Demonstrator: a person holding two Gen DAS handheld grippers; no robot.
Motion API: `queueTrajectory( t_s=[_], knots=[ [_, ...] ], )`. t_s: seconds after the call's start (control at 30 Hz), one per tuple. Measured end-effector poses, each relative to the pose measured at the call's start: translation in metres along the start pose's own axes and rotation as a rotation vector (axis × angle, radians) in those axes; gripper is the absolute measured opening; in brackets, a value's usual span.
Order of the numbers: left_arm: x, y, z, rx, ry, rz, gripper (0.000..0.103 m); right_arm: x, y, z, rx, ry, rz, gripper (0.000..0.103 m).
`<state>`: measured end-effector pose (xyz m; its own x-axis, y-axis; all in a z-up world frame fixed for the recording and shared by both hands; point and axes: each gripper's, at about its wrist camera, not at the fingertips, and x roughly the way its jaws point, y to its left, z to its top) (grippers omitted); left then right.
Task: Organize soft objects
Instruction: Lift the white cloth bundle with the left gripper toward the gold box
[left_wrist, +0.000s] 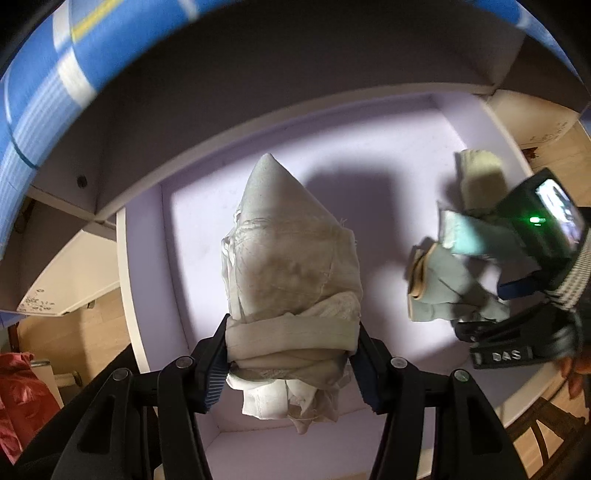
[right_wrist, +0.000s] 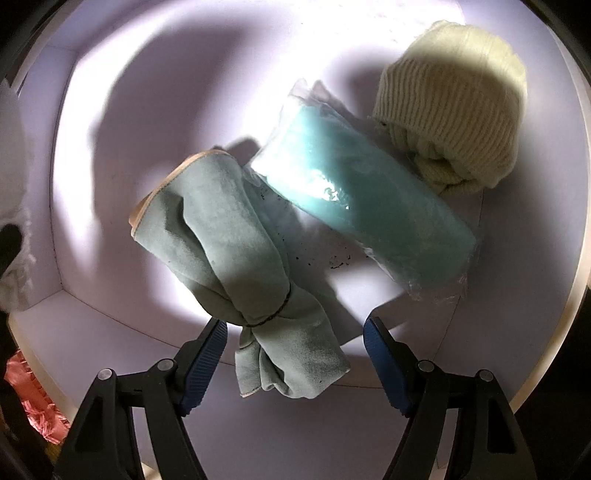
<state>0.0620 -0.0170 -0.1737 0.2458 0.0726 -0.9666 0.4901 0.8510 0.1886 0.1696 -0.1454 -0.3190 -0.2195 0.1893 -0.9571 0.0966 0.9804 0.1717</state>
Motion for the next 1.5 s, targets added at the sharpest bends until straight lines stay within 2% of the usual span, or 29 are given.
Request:
queueTrajectory(
  t_s=[0.23, 0.4, 0.53, 0.8, 0.9, 1.0, 1.13, 1.3, 1.5],
  knots=[
    [-0.036, -0.005, -0.005, 0.011, -0.045, 0.004, 0.058, 0.001, -0.001, 0.002, -0.001, 0.001, -0.004, 0.078],
    [-0.074, -0.002, -0.005, 0.017, -0.106, -0.028, 0.058, 0.001, 0.001, 0.003, -0.012, 0.003, -0.014, 0.078],
    [-0.101, -0.009, 0.000, 0.014, -0.171, -0.081, 0.058, 0.000, 0.001, 0.003, -0.011, 0.003, -0.015, 0.078],
    [-0.189, -0.002, 0.020, 0.024, -0.320, -0.169, 0.058, 0.000, 0.003, 0.002, -0.012, 0.004, -0.017, 0.078],
    [-0.209, -0.002, 0.025, 0.036, -0.339, -0.216, 0.058, 0.001, 0.003, 0.002, -0.009, 0.003, -0.015, 0.078],
    [-0.216, -0.004, 0.026, 0.029, -0.317, -0.309, 0.058, 0.000, 0.004, 0.004, -0.012, 0.002, -0.016, 0.078],
    [-0.244, 0.009, 0.040, -0.018, -0.346, -0.338, 0.058, -0.001, 0.005, 0.006, -0.013, 0.003, -0.019, 0.078],
    [-0.273, 0.032, 0.081, -0.057, -0.435, -0.253, 0.058, -0.002, 0.006, 0.007, -0.013, 0.003, -0.016, 0.078],
    [-0.261, 0.058, 0.135, -0.094, -0.403, -0.121, 0.058, -0.003, 0.006, 0.008, -0.014, 0.005, -0.014, 0.078]
  ],
)
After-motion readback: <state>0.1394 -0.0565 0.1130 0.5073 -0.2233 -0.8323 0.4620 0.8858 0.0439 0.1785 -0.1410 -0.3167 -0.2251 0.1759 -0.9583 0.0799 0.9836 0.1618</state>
